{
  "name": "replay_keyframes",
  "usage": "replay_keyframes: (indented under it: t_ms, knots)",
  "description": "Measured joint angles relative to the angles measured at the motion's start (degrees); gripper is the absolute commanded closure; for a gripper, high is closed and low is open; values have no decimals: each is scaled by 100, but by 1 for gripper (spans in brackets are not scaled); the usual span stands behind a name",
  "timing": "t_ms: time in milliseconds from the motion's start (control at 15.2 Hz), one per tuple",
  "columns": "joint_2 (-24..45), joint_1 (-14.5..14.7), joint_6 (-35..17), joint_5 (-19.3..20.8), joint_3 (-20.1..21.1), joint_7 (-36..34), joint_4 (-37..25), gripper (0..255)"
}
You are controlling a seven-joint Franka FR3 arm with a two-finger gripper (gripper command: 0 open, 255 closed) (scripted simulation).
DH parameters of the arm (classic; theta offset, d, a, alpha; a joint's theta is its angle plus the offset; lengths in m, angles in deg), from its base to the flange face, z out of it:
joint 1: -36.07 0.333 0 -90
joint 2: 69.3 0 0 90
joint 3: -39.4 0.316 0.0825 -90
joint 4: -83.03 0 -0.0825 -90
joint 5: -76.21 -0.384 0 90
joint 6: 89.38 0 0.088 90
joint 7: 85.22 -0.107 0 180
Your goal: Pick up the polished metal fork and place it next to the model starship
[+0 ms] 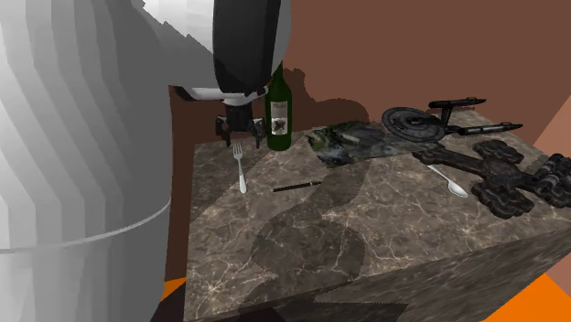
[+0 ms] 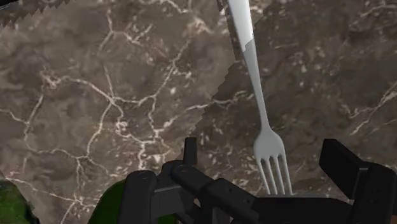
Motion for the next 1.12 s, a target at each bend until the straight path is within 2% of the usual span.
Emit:
replay_keyframes:
  t_ms: [264, 726, 1122]
  knots:
    - [571, 279, -65, 206, -7, 1, -511, 0]
    - [981, 383, -359, 350, -114, -58, -621, 0]
    - [1012, 390, -396, 363, -124, -65, -617, 0]
